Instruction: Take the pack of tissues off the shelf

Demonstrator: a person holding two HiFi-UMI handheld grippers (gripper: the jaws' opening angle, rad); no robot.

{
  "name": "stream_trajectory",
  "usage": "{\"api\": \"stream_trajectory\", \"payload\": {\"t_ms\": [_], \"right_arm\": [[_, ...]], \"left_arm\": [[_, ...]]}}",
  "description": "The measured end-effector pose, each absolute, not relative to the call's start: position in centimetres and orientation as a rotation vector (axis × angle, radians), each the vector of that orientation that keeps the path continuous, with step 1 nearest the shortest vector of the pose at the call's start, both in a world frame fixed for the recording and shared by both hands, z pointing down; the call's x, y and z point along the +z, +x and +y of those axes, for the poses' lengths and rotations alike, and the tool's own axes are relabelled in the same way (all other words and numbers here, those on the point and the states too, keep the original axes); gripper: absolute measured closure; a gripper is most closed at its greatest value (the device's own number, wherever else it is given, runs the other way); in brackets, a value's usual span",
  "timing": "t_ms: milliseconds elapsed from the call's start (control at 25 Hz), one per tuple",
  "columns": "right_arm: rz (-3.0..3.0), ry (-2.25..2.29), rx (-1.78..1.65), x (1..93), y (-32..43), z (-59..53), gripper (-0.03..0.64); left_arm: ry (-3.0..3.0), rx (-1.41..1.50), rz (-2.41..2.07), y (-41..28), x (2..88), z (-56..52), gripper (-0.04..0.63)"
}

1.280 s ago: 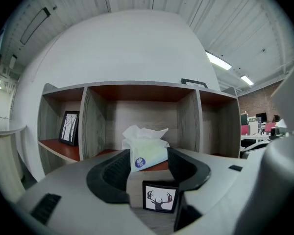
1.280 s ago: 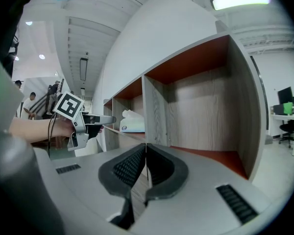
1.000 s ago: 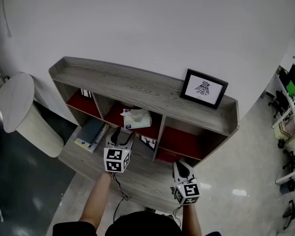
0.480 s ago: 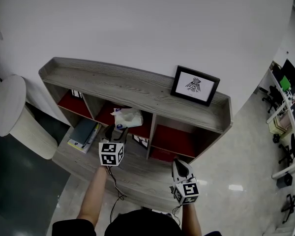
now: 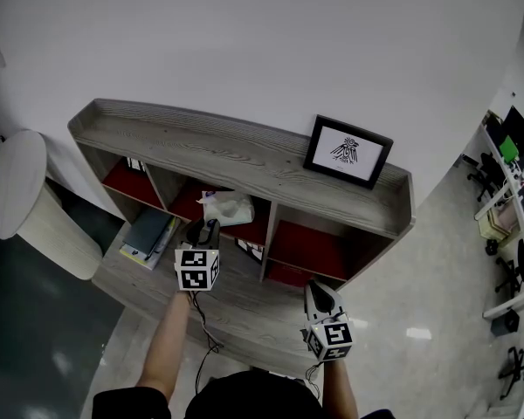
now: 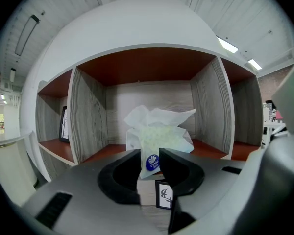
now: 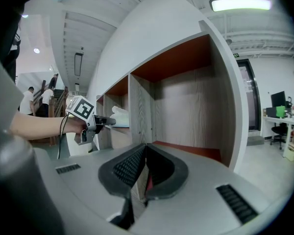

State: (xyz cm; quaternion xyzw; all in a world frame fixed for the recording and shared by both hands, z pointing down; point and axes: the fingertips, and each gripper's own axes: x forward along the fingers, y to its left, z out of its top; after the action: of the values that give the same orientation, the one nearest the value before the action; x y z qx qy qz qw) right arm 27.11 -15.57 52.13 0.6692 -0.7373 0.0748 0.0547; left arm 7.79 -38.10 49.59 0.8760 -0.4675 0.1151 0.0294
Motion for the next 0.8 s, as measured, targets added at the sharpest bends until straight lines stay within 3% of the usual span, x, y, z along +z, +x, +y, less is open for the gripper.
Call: {"api": "stream_trajectory", "payload": {"t_ms": [320, 800], "right_arm": [[-2.242, 2.027, 0.241, 52.0, 27.0, -15.7, 0.588], [-2.271, 2.000, 0.230, 52.2, 26.1, -16.2, 0.588]], "left_arm": [[2.683, 0.323, -1.459, 7.4, 49.0, -37.9, 0.578], [2.693, 0.252, -1.444, 6.8, 47.4, -37.0, 0.581]]}}
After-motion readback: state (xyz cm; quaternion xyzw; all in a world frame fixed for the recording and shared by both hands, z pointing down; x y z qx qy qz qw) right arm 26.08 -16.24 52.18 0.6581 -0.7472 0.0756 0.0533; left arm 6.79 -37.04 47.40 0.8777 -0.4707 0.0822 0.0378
